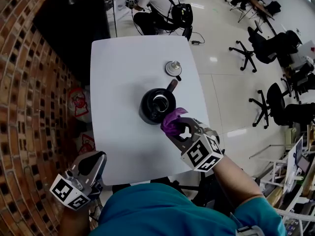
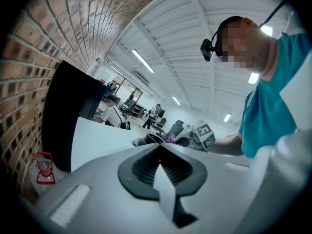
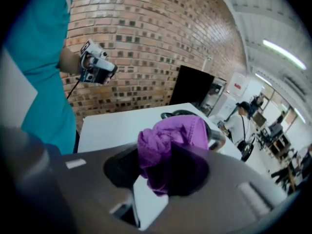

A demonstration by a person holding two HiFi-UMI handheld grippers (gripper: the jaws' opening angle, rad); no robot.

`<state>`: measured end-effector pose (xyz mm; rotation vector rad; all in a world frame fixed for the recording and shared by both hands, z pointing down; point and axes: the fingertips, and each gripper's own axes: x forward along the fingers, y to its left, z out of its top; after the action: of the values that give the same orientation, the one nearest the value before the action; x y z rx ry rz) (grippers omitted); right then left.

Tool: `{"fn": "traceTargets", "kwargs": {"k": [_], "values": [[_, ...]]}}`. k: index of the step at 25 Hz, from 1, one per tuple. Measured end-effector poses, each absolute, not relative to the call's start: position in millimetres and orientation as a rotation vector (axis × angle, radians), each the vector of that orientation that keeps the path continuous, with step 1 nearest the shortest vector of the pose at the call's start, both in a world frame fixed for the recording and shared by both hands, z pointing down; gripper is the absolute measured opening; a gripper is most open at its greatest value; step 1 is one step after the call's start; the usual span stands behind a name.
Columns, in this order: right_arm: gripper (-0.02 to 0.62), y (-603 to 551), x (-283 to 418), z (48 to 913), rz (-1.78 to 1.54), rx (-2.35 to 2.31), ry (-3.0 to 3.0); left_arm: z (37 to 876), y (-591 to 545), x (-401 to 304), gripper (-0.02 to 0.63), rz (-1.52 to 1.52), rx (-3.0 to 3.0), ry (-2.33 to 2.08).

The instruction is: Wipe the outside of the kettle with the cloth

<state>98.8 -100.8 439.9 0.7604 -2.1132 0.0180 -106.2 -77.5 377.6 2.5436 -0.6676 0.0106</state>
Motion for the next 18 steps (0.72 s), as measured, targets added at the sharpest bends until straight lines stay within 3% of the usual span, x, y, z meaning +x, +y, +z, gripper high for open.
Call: {"fn": "traceTargets", "kwargs": {"k": [7, 14, 18], "values": [[0.121, -101, 32, 420, -0.218, 0.448, -2.051, 377, -76, -129, 0.0, -0.037, 2.534, -0.718], [0.123, -126, 7, 418, -0.128, -0.081, -1.822, 382, -71, -148, 0.0, -0.063, 2.508, -0.763], [0.123, -152, 19, 437, 0.116, -0.196, -1.693, 385, -71, -157, 0.0, -0.075, 2.493, -0.787]]}}
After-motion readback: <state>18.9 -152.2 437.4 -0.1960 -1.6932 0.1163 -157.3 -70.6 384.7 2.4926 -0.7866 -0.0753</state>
